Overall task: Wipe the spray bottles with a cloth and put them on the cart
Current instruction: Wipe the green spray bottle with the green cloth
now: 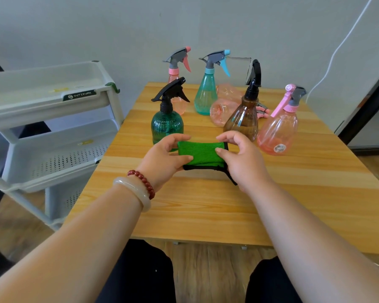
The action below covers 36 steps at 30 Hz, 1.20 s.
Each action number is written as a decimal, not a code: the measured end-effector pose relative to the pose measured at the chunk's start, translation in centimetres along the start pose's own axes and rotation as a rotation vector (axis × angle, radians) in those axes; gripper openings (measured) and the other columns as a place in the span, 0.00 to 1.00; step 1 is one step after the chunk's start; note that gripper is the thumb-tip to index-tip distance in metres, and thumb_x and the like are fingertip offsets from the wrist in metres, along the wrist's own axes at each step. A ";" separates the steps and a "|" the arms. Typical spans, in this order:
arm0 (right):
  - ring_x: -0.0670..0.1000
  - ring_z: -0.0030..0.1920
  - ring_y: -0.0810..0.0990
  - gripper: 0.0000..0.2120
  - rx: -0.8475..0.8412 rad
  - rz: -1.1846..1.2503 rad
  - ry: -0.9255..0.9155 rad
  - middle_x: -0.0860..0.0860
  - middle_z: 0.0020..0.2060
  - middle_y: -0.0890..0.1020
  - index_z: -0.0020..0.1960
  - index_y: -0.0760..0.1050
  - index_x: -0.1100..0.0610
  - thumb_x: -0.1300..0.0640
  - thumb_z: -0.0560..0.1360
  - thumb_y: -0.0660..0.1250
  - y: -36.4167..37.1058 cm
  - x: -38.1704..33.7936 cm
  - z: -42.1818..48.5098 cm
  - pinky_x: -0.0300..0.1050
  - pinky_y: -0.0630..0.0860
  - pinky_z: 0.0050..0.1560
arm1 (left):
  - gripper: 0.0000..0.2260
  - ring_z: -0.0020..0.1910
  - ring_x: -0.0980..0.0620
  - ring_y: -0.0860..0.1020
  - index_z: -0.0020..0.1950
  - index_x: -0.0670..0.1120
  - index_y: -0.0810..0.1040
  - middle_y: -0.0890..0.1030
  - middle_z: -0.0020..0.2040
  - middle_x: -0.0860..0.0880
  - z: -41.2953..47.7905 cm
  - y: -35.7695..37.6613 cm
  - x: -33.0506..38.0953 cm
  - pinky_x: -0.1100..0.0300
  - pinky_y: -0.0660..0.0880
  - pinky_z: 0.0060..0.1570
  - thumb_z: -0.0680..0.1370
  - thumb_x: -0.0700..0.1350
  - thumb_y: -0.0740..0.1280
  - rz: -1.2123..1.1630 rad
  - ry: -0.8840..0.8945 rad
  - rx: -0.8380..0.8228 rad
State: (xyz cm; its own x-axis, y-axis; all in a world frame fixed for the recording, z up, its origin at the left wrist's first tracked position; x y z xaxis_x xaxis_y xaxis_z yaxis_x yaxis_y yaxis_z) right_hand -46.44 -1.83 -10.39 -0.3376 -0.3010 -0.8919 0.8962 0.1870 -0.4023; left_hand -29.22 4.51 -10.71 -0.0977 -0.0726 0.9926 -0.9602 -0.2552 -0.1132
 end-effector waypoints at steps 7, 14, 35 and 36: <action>0.47 0.54 0.74 0.09 -0.074 -0.449 -0.145 0.47 0.52 0.74 0.53 0.83 0.57 0.65 0.78 0.67 0.4 1.6 -0.4 0.32 0.64 0.51 | 0.17 0.51 0.58 0.76 0.67 0.51 0.77 0.77 0.56 0.52 0.1 0.3 -1.3 0.66 0.72 0.50 0.79 0.43 0.70 0.636 0.107 0.057; 0.55 0.77 0.57 0.21 -0.253 -0.756 -0.286 0.47 0.76 0.64 0.70 0.74 0.45 0.42 0.78 0.64 0.8 1.2 -1.2 0.57 0.53 0.76 | 0.14 0.59 0.58 0.72 0.66 0.47 0.78 0.75 0.63 0.52 0.0 -0.8 -2.0 0.61 0.70 0.63 0.79 0.42 0.68 0.678 0.270 0.113; 0.60 0.51 0.80 0.14 0.156 -0.529 -0.468 0.56 0.54 0.83 0.60 0.81 0.61 0.68 0.75 0.66 2.8 0.8 0.5 0.56 0.79 0.49 | 0.35 0.70 0.47 0.68 0.76 0.50 0.64 0.67 0.71 0.46 6.2 -2.8 -0.5 0.51 0.68 0.69 0.73 0.53 0.75 0.432 0.143 0.415; 0.60 0.51 0.80 0.14 0.167 -0.516 -0.456 0.56 0.54 0.83 0.60 0.81 0.62 0.67 0.76 0.66 2.8 0.9 0.6 0.56 0.78 0.49 | 0.33 0.67 0.49 0.69 0.74 0.50 0.65 0.68 0.69 0.47 6.2 -2.8 -0.6 0.53 0.68 0.68 0.74 0.52 0.75 0.432 0.156 0.416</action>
State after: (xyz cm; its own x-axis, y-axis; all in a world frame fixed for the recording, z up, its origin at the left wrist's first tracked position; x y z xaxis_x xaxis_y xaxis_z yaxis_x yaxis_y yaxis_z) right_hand -44.08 -2.16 -12.18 -0.6098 -0.6810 -0.4055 0.6987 -0.2204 -0.6807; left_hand -24.82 -0.66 -11.27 -0.5226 -0.1191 0.8442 -0.6460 -0.5909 -0.4832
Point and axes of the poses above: each hand's wrist, its own z-axis towards the middle knuckle, its own y-axis out of the palm, x = y × z, the point moved 2 cm from there along z, towards the middle knuckle
